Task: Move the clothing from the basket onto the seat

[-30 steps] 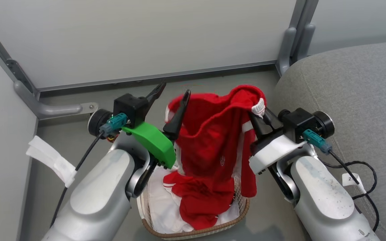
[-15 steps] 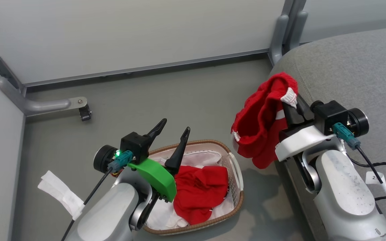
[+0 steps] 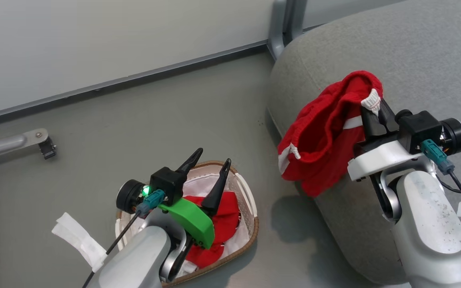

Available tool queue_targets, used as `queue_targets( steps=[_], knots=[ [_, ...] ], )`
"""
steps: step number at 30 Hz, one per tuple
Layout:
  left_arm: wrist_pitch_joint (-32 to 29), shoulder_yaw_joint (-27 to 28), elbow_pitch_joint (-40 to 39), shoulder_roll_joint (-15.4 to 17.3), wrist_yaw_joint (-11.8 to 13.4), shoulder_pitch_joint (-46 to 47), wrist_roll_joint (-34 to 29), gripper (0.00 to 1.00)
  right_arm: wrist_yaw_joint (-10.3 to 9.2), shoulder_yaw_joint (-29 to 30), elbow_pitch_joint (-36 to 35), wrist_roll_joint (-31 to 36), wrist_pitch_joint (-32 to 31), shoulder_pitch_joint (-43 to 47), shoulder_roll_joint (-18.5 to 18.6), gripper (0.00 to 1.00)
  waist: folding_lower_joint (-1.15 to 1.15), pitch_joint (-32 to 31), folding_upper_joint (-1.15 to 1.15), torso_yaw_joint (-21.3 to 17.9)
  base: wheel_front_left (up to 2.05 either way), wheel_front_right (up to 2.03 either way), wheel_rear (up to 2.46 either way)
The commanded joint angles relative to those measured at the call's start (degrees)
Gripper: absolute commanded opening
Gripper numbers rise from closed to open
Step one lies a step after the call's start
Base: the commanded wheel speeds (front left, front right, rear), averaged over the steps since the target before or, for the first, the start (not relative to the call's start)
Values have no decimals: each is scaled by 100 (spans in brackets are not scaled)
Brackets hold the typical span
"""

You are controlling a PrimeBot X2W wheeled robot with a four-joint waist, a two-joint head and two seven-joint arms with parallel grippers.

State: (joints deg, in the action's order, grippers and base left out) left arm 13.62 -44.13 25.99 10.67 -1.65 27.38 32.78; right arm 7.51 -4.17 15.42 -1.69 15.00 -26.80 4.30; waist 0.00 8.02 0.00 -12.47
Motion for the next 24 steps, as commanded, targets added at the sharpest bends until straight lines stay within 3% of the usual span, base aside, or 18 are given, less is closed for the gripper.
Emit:
queue_targets(
  steps=[1,6,12,24],
  knots=[
    [27,6,17,10,16,-9,-25,100,-4,-1,-50,-14,28,-17,28,0,0,250,0,-464,0,0,0],
    [53,-67,41,-35,-1,92,-92,100,-4,56,-115,-43,28,2,86,0,0,424,0,-807,0,0,0],
    [37,-136,56,-44,22,206,-179,100,-4,87,-63,-92,28,-124,143,0,0,659,0,-955,0,0,0],
    [6,-245,-15,-67,42,472,-304,100,-5,367,772,-275,-3,-1497,669,0,0,1204,0,-378,0,0,0]
  ],
)
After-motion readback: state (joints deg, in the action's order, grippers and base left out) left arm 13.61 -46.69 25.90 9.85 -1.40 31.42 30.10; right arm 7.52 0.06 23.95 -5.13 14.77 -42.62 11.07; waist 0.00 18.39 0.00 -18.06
